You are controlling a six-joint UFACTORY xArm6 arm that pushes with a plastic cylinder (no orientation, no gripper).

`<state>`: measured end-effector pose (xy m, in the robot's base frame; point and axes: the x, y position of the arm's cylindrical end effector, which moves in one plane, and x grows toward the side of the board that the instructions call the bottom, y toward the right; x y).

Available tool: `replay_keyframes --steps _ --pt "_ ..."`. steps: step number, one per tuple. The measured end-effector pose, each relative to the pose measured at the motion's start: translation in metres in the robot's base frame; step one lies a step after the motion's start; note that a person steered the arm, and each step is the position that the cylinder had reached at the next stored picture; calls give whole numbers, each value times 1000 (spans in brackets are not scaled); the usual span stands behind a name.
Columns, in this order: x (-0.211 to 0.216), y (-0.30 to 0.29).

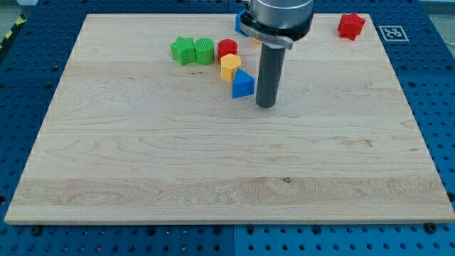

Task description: Slide the blue triangle to left a bit

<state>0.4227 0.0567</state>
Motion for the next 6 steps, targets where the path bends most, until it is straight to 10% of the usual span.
replay_keyframes --steps 6 --pt "4 3"
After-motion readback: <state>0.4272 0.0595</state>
